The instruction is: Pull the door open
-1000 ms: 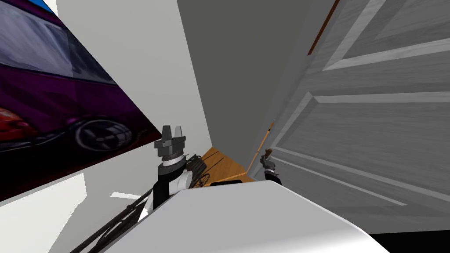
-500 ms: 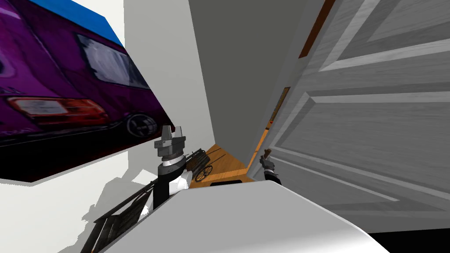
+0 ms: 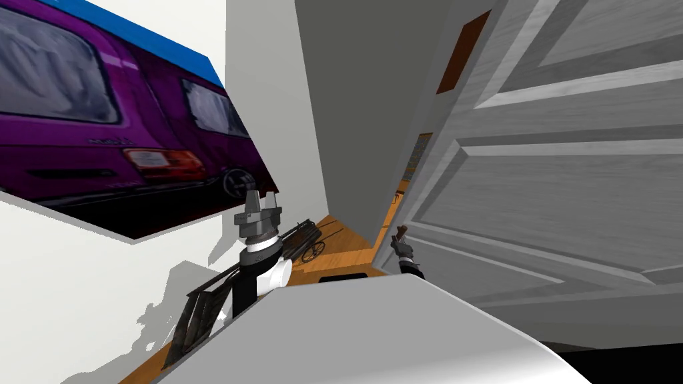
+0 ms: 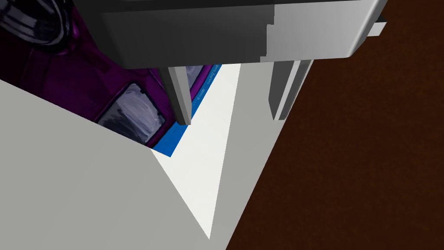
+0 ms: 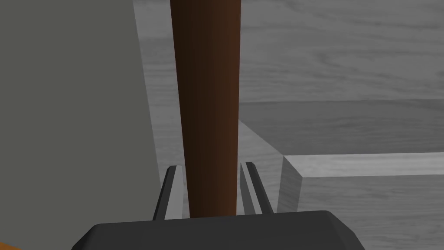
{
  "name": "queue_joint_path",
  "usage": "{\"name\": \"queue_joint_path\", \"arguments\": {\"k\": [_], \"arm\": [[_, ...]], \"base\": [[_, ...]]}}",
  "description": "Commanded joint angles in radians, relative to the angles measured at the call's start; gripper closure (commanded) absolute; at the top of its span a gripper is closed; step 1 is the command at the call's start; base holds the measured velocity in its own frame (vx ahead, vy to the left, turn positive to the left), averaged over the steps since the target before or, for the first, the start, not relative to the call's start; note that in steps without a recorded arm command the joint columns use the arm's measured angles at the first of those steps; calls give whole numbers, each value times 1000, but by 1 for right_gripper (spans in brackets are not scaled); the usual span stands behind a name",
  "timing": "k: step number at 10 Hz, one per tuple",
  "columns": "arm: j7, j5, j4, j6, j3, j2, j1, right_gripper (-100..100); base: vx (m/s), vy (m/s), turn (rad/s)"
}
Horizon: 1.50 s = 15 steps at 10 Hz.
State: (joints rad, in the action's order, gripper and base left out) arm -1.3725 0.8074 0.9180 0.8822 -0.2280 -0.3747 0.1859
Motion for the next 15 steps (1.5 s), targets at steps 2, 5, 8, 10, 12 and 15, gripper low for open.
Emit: {"name": "queue_joint_path", "arguments": {"k": [2,5,8,10,12,15], "arm": [[-16,-17,16,2,-32,-11,11,100],[-32,-23,23,12,-57,-27,21,100],[-58,-34,33,29,-92,-52,38,100],[-76,-41,40,41,-117,-70,50,100],[-76,-42,45,41,-120,-71,52,100],[-115,-59,45,75,-164,-104,72,100]], "base": [[-257,-5,56],[-164,1,87],[-216,-5,92],[-225,-25,97],[-154,-40,78],[-208,-10,114]]}}
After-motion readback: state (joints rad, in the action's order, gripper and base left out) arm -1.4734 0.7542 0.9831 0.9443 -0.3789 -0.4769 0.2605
